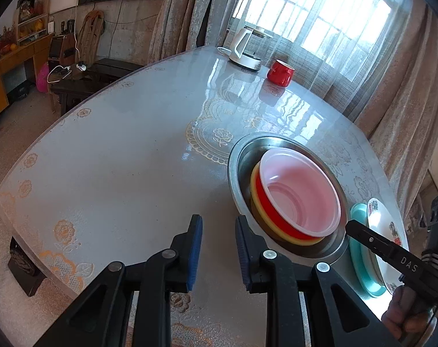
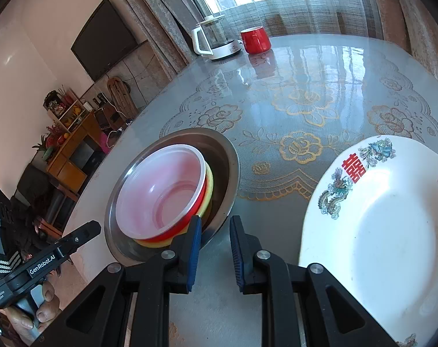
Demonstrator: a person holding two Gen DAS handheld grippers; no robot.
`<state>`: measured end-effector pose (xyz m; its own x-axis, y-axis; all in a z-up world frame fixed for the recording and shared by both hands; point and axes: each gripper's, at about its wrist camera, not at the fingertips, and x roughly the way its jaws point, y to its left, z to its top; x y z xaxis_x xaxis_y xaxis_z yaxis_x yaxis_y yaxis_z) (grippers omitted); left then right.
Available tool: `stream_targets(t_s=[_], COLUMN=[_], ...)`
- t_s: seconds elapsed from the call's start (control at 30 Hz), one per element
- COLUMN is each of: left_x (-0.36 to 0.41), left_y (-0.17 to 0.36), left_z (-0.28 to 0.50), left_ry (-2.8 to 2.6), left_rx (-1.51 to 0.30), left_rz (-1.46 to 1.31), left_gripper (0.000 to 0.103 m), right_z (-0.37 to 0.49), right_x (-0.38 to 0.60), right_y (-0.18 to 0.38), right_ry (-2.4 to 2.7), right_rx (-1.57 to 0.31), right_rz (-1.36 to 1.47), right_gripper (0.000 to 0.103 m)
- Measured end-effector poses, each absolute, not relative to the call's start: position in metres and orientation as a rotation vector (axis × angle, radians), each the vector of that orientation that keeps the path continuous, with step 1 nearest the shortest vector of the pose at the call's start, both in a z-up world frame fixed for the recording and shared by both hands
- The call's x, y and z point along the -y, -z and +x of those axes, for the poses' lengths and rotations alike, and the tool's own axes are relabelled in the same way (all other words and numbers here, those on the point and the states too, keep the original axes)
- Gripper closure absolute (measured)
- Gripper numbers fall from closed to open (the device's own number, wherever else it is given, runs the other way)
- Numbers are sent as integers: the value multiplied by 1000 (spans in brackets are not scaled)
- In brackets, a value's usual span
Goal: Organize plates and bowls
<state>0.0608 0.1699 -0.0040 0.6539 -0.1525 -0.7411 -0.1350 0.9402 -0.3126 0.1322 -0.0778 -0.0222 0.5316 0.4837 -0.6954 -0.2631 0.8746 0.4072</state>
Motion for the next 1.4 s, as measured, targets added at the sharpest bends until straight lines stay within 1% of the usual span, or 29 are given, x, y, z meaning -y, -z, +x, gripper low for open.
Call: stream_targets(t_s=[0.13,0.33,0.4,0.47,0.5,0.63,0.77,0.97,1.1,1.17,1.23,1.27,1.4], left_x=[-170,-155,-155,-156,-155,-155,-154,-143,-137,-134,-130,-128,-124], left_y=[6,5,5,4,4,3,3,-8,-8,-6,-4,-2,3], left_z=[59,57,57,57,58,56,56,62,75,82,87,90,99], left_ry=[31,12,35,44,36,20,16,97,143,160,187,200,220], left_rx=[-849,-827,-818,-814,-811,-789,-767,-723,-743,-752,-759,-763,-776], left_rz=[-372,-285,-299,-313,-305,-275,-249,-189,-169,-160,-157,-155,-138], left_gripper=[79,79,79,79,79,79,79,79,79,79,79,79,79], right_z=[128,126,125,125,125,124,127,139,145,147,148,149,150], right_x=[73,75,74,72,70,79,78,55,44,42,42,42,43], right_y=[22,22,22,23,23,14,5,12,15,15,16,16,13], right_ry=[-472,-477,-487,-509,-510,-457,-498,-507,-479,-472,-457,-455,-448], right_rx=[-903,-892,-893,-895,-895,-836,-826,-856,-869,-868,-859,-858,-846], right_rz=[234,218,217,208,199,218,228,173,130,117,106,108,109], right_gripper=[83,82,82,81,79,79,79,79,79,82,88,89,90])
